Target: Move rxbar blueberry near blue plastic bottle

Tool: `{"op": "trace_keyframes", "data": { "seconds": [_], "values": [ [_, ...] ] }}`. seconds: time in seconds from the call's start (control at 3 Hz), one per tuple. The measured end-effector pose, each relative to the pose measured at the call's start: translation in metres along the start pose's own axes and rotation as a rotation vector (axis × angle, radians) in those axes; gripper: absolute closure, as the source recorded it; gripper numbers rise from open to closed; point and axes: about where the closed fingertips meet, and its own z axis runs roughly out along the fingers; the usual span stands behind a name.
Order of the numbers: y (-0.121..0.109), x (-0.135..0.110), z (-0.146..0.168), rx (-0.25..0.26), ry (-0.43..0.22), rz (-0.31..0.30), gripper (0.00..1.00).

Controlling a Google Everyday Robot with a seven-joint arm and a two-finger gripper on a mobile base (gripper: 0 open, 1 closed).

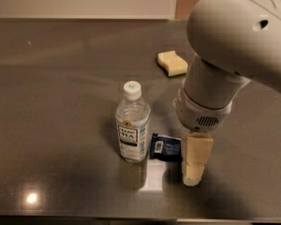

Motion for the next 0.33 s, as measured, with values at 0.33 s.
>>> {"op": "trace_keyframes", "data": {
  "seconds": [0.33],
  "values": [
    [0.0,0.0,0.0,0.0,0.0,0.0,0.0]
  ]
}}
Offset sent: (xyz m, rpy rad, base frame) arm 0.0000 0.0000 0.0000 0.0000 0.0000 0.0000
